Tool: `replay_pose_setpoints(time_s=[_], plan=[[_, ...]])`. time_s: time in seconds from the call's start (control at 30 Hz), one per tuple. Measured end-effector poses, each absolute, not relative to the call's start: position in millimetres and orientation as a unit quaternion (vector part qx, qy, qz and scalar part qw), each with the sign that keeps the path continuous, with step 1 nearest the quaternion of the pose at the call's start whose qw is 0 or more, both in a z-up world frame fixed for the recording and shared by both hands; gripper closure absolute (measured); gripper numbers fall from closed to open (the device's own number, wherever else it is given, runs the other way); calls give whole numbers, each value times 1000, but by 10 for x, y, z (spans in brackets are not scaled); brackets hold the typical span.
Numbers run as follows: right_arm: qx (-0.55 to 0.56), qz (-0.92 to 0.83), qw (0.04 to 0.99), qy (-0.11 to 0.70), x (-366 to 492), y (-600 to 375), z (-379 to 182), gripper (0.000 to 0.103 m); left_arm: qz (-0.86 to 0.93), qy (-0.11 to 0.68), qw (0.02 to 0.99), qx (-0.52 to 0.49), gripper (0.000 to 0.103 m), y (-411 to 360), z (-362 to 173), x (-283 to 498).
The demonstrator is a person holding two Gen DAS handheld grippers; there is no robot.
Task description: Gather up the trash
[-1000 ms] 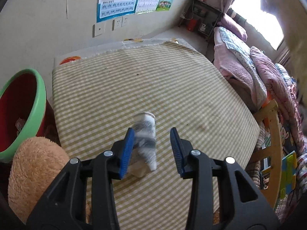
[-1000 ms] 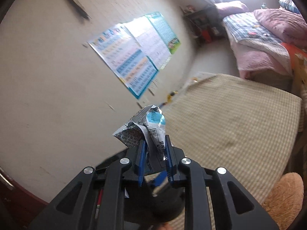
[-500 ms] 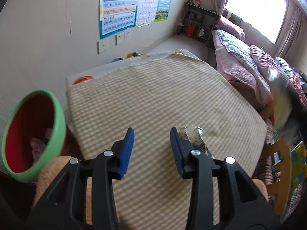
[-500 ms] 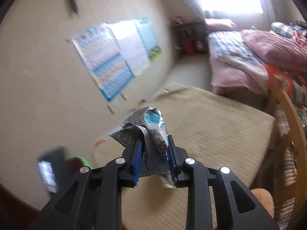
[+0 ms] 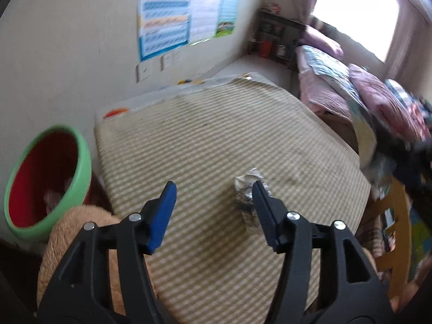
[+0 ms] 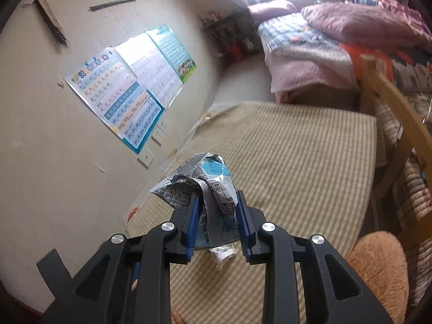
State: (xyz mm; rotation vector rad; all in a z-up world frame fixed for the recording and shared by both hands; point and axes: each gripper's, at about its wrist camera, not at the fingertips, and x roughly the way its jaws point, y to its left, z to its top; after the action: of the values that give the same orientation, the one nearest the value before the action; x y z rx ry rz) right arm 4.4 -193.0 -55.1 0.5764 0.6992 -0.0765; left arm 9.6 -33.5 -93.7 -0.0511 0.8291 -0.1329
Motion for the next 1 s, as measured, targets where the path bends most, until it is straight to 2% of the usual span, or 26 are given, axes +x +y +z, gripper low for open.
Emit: replay_pose_setpoints(time_s=[0.13, 0.2, 0.37, 0.63, 0.7, 0.73, 0.8, 1.0], plan=[[300, -8, 889, 347, 79, -1972, -585, 77, -54, 408, 911, -6, 47, -342, -977, 202], [298, -15, 890, 344, 71, -1999, -594, 77, -64, 432, 900, -10, 42, -337, -1045, 305], [256, -48, 896, 360, 73, -2088, -671, 64, -91, 457, 885, -9, 37, -477, -1193, 431], [243, -61, 877, 411, 77, -2319, -931, 63, -116, 508, 851, 55, 37, -985, -1631, 662], [240, -56, 871, 425, 89, -2360, -1005, 55, -113, 524, 842, 68, 37, -1045, -1760, 702], [236, -56, 868, 432, 81, -2384, -1052, 48, -111, 532, 836, 68, 38, -1047, -1817, 726], [225, -62, 861, 452, 98, -2416, -1138, 42, -109, 539, 832, 71, 57, -1042, -1898, 744], [183, -65, 838, 510, 351, -2400, -1536, 40, -116, 515, 847, 60, 60, -868, -1687, 656]])
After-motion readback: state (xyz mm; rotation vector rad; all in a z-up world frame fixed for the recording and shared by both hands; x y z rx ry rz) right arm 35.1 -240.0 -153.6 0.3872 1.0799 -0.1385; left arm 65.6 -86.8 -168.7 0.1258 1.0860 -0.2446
